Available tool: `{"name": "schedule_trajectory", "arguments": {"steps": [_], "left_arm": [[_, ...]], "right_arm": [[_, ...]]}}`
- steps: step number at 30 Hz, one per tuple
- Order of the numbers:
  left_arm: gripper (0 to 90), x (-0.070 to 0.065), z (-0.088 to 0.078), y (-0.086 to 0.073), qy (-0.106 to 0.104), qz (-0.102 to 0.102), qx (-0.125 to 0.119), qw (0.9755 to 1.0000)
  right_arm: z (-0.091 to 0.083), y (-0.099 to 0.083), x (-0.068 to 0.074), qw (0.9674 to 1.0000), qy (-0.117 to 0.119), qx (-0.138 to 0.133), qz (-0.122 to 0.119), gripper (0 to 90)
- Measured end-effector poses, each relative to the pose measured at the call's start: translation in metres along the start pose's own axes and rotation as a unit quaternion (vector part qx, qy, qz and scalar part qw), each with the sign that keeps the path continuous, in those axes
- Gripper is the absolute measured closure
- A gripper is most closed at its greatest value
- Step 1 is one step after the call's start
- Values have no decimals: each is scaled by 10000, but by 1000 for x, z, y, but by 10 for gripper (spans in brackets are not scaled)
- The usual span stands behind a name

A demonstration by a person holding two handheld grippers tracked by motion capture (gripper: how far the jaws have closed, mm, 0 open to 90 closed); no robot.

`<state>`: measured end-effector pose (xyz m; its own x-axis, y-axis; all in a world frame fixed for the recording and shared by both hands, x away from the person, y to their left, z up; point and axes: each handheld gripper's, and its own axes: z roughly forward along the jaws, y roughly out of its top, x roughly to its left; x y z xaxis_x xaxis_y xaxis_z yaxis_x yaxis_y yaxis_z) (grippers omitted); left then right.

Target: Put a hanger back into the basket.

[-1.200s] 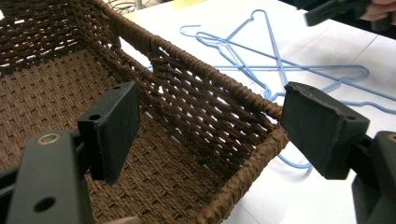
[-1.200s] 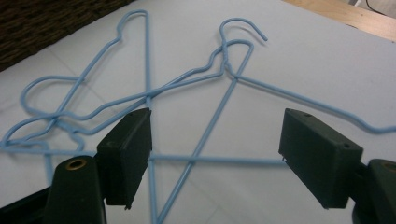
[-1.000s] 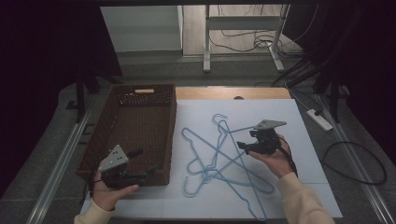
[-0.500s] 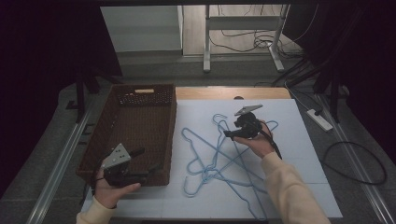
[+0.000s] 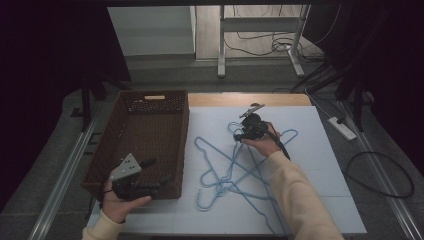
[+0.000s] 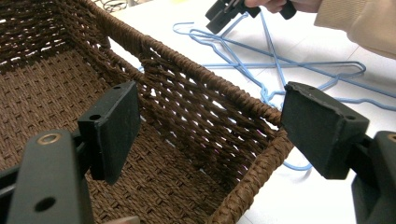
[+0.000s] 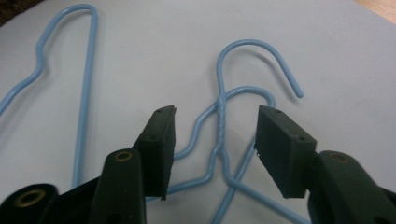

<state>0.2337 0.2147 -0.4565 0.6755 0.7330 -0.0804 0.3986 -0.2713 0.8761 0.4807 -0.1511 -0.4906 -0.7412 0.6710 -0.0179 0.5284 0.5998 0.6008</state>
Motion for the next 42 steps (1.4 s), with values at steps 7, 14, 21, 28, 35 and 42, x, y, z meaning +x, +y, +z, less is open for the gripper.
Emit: {"name": "schedule_trajectory", "arguments": {"steps": [7,14,21,28,35,42], "left_arm": [[208,0,0,0,-5,12,7,10000],[208,1,1,0,-1,9,17,10000],[208,0,1,0,-4,27,23,10000],[208,1,1,1,-4,19,12,10000],[208,-1,1,2,-10,31,2,10000],[208,-3,1,5,-28,65,-13,10000]], "right_arm": [[18,3,-5,9998,-88,182,-40,595],[27,1,-6,9994,-109,291,-121,701],[27,2,-3,9992,-46,321,-242,843],[16,1,1,9988,-210,163,-411,854],[-12,4,4,9986,-303,-252,-361,855],[-44,2,9,9963,-353,-720,-326,855]]}}
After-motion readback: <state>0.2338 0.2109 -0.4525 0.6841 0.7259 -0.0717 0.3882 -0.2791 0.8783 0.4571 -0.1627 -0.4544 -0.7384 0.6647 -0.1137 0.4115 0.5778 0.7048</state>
